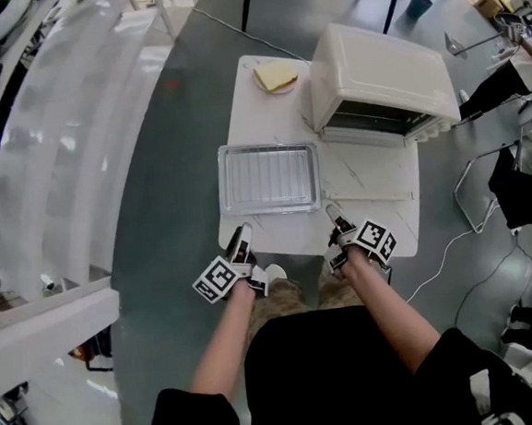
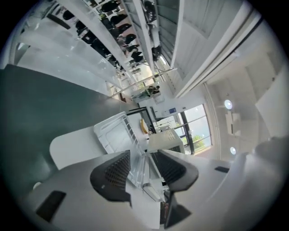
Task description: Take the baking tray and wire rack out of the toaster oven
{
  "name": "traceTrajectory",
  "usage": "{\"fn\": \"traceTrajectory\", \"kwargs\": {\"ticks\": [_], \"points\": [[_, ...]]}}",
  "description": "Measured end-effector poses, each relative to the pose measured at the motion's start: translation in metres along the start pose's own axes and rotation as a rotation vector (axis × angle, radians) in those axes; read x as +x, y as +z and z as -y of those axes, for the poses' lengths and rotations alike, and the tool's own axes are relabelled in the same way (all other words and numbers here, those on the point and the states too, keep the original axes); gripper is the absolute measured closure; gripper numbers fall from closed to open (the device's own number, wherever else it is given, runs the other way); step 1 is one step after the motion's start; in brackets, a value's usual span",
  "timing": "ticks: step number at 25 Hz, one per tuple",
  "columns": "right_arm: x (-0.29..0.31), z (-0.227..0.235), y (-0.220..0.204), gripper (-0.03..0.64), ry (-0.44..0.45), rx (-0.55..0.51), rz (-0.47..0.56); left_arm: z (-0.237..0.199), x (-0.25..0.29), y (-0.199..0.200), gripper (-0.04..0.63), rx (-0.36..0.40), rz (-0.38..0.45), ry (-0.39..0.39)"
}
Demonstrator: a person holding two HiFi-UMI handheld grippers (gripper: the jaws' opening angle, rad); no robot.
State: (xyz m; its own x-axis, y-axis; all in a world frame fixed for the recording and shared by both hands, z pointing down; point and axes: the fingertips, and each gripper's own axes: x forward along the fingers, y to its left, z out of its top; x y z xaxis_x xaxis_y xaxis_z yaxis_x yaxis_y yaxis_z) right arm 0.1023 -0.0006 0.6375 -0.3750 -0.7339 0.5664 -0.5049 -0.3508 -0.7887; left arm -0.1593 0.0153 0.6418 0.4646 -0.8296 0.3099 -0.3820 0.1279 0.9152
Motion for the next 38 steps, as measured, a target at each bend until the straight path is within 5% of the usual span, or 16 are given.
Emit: {"fn": "traceTrajectory", "kwargs": {"ticks": [3, 5, 10, 16, 21, 26, 38], "points": [[-0.054, -0.015, 0.032, 0.465, 0.015, -0.251, 0.073, 0.041, -0.018, -0.001, 0.412, 0.162, 0.007, -0.077], [-0.097, -0.013, 0.057, 0.531, -0.012, -0.398, 0.118, 0.074, -0.030, -0.009, 0.470, 0.297, 0.022, -0.116], [-0.204, -0.022, 0.116, 0.589, 0.036, -0.637, 0.223, 0.155, -0.062, -0.040, 0.575, 0.598, 0.080, -0.141], [-0.307, -0.050, 0.176, 0.591, 0.090, -0.887, 0.406, 0.246, -0.047, -0.106, 0.577, 0.784, 0.092, -0.204], [-0.360, -0.043, 0.222, 0.593, 0.069, -0.930, 0.494, 0.314, -0.016, -0.151, 0.577, 0.926, 0.120, -0.226], [-0.402, -0.034, 0.243, 0.594, 0.058, -1.015, 0.517, 0.349, -0.004, -0.185, 0.577, 0.963, 0.124, -0.233], [-0.408, -0.009, 0.266, 0.595, 0.105, -1.037, 0.442, 0.365, 0.003, -0.243, 0.577, 0.999, 0.145, -0.201]]}}
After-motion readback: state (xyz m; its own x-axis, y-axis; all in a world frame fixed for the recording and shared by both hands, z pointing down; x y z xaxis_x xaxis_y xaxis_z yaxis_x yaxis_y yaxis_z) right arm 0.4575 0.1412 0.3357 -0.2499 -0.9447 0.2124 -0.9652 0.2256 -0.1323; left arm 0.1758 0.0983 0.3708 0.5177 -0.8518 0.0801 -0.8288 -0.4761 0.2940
